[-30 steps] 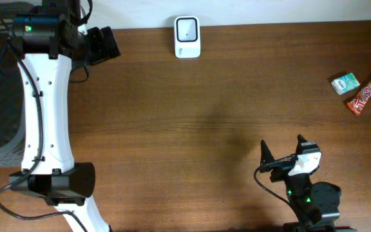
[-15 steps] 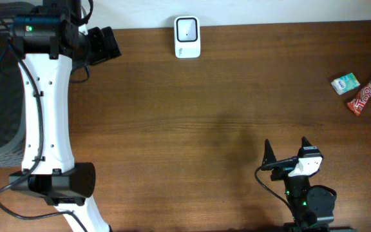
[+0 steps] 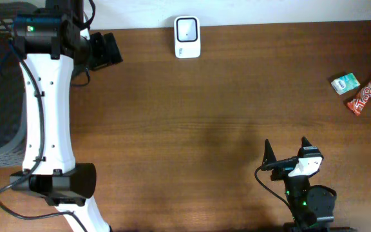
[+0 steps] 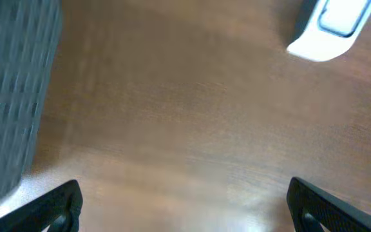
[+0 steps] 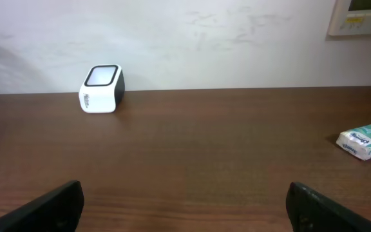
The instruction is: Scan the item barcode
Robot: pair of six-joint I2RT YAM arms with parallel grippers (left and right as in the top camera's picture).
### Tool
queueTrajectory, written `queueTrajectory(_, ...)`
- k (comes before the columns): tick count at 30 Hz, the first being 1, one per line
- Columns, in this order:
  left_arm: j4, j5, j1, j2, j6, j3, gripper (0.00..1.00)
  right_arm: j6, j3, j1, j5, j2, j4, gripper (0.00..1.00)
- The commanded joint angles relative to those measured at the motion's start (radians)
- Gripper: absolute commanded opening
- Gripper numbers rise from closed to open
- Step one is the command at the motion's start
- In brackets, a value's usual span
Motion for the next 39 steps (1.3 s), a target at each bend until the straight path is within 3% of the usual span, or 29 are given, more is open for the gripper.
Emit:
queueTrajectory(1,0.188,-0.004,-0.122,-0.138,0.185,-0.219,0.99,0.003,-0.011,-0.006,0.016,-0.011,0.002,0.99)
queueTrajectory(4,0.488,-0.003,-0.173,-0.353,0.199,-0.644,0.99,0.003,-0.011,-0.006,0.016,-0.011,0.002,0.99)
queueTrajectory(9,0.802,-0.011,-0.148,-0.682,0.218,-1.225,0.99,0.003,-0.011,-0.006,0.016,-0.011,0.002,0.99)
queueTrajectory(11,1.017,-0.011,-0.127,-0.885,0.218,-1.540,0.99,0.003,-0.011,-0.006,0.016,-0.011,0.002,0.98)
queueTrajectory(14,1.169,-0.011,-0.117,-1.098,0.217,-1.832,0.99,0.003,-0.011,-0.006,0.016,-0.011,0.002,0.99)
queueTrajectory(16,1.178,-0.021,-0.117,-1.260,0.217,-1.976,0.99,0.003,-0.011,-0.006,0.016,-0.011,0.002,0.98)
queueTrajectory(20,1.215,-0.122,-0.097,-1.559,0.218,-2.166,0.99,0.003,-0.011,-0.006,0.016,-0.011,0.002,0.99)
queueTrajectory(25,1.376,-0.018,0.011,-1.798,0.217,-2.362,0.99,0.003,-0.011,-0.006,0.016,-0.011,0.002,0.98)
queueTrajectory(34,1.416,0.017,0.060,-1.974,0.218,-2.390,0.99,0.003,-0.011,-0.006,0.016,-0.011,0.002,0.99)
queueTrajectory(36,1.499,0.020,0.060,-1.983,0.219,-2.427,0.99,0.003,-0.011,-0.006,0.016,-0.011,0.002,0.99)
queueTrajectory(39,1.506,0.023,0.061,-1.983,0.238,-2.429,0.99,0.003,-0.011,-0.006,0.016,-0.011,0.002,0.99)
